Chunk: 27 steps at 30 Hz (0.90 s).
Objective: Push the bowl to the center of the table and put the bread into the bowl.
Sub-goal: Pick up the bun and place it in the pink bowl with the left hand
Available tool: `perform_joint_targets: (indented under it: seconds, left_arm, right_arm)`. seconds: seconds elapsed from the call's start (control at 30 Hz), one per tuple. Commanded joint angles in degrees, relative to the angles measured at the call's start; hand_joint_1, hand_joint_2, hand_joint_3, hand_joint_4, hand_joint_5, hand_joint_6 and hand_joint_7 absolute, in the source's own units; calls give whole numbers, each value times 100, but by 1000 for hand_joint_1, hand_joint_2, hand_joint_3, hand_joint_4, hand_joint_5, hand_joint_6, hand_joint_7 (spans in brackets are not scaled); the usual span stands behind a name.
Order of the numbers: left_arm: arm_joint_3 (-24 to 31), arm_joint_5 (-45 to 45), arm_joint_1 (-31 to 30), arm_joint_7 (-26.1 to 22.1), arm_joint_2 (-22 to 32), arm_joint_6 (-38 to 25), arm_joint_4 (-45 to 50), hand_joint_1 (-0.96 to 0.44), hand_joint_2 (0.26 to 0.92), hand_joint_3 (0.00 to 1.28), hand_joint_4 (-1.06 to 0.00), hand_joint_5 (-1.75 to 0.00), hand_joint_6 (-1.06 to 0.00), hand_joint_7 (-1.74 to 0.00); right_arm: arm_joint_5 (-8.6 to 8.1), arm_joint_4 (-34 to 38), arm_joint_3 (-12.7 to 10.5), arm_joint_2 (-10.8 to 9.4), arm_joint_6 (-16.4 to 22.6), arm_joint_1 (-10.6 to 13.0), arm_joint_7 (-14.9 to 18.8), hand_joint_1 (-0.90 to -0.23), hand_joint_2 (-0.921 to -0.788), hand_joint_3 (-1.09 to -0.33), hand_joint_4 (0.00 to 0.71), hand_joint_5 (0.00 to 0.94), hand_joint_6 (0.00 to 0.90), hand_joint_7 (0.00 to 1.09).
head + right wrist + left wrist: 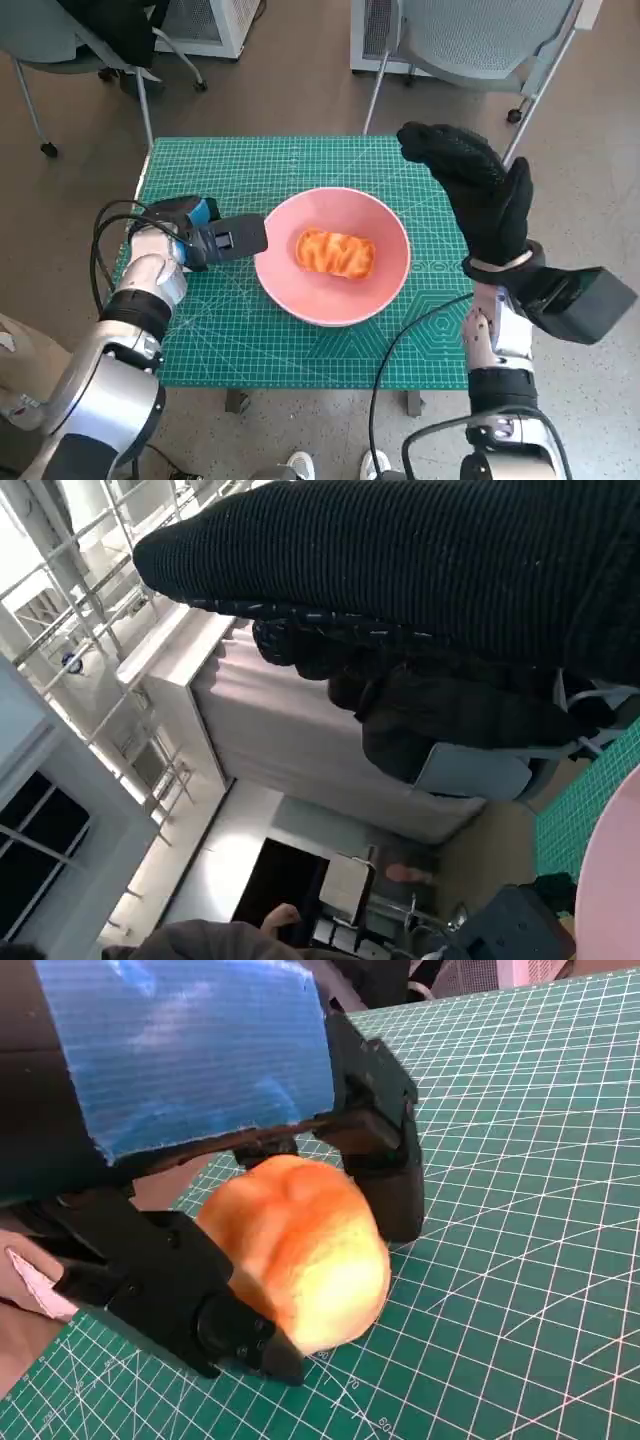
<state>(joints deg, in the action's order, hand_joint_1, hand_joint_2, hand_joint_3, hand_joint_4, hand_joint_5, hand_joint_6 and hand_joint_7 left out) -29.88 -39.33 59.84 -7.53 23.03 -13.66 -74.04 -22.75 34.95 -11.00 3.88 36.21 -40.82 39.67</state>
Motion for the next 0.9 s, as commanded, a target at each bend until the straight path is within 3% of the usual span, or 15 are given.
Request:
perform_joint_targets:
  seconds: [0.03, 0.4, 0.67, 0.9]
  left_arm:
    - [53, 77, -74, -117, 59, 43, -12, 1, 921, 126, -592, -1251, -581, -1240]
    - [109, 123, -22, -151, 114, 113, 61, 1, 898, 97, -722, -1244, -637, -1049]
    - [196, 214, 125, -261, 236, 58, 378, 1, 887, 94, -726, -1162, -670, -1097]
    - [399, 263, 41, -397, 481, -252, 1373, 1, 888, 83, -744, -1132, -670, -1106]
  right_arm:
    - [-5, 92, 17, -14, -79, 108, -11, -679, -921, -875, 55, 0, -1, 251]
    - [-10, 67, 18, -6, -138, 87, -15, -680, -921, -875, 55, 0, -1, 250]
    - [-11, 103, 17, -8, -141, 62, 9, -680, -921, -875, 55, 0, -1, 250]
    - [-19, 94, 22, -10, -137, 56, 26, -680, -921, -876, 55, 0, -1, 251]
